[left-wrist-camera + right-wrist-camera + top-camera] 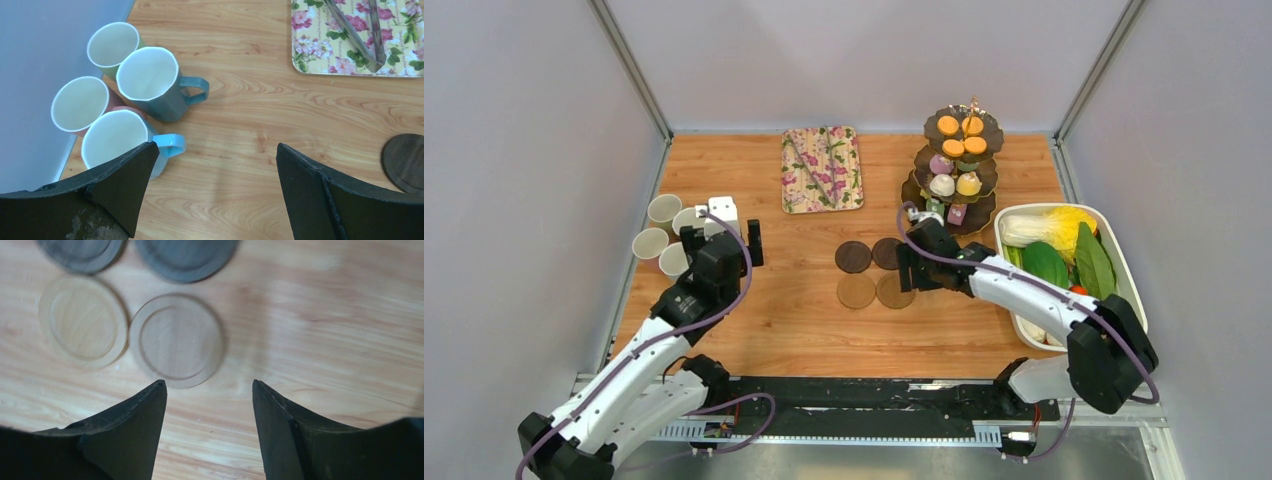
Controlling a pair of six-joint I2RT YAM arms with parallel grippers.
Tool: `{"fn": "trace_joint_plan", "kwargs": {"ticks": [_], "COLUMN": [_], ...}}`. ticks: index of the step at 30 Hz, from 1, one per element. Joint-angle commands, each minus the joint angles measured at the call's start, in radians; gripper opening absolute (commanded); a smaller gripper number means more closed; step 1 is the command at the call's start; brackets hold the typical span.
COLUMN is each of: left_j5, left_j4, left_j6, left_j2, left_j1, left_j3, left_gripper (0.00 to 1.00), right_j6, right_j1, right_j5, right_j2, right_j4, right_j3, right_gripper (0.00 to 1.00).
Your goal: Serve the afternoon tea
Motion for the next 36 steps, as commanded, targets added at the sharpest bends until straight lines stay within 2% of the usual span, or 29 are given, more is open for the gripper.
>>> {"fn": "trace_joint_plan", "kwargs": {"ticks": [1,5,11,13,18,24,28,36], "left_j5": [0.154,0.276,0.293,0.274,0.200,0.127,0.112,0.047], "left_j4": [-0.118,-0.188,-0.313,-0.359,-0.471,-0.574,-0.562,-0.563], "left_j6": [-0.177,-0.303,-0.453,-0.504,-0.687,-0.928,-1.012,-1.122], "left_j2": [0.084,0.152,0.196,0.207,0.241,0.318,0.367,0.504], "left_j1": [0.084,0.223,0.381,0.409,0.417,0.416,0.417,0.416], "left_j3": [0.123,0.159,0.180,0.183,0.183,0.205,0.230,0.320], "left_gripper": [1.00,1.00,1.00,1.00,1.00,0.95,0.94,0.93], "right_j6": [0.037,0.026,-0.003,-0.015,-0.059,-0.074,-0.096,-0.120], "right_j1": [-0.124,-0.221,-0.314,-0.320,-0.323,-0.316,-0.257,-0.225], "right_j5": [0.066,0.086,0.077,0.079,0.090,0.049,0.105,0.156], "right_j2": [-0.102,-0.191,-0.274,-0.279,-0.274,-0.296,-0.322,-0.358], "right_j4": [0.016,0.022,0.042,0.053,0.095,0.161,0.178,0.183], "right_j3": [-0.011,-0.023,-0.040,-0.042,-0.050,-0.085,-0.104,-0.115], "right_gripper": [0.68,0.74,0.96,1.00,1.00,1.00,1.00,1.00]}}
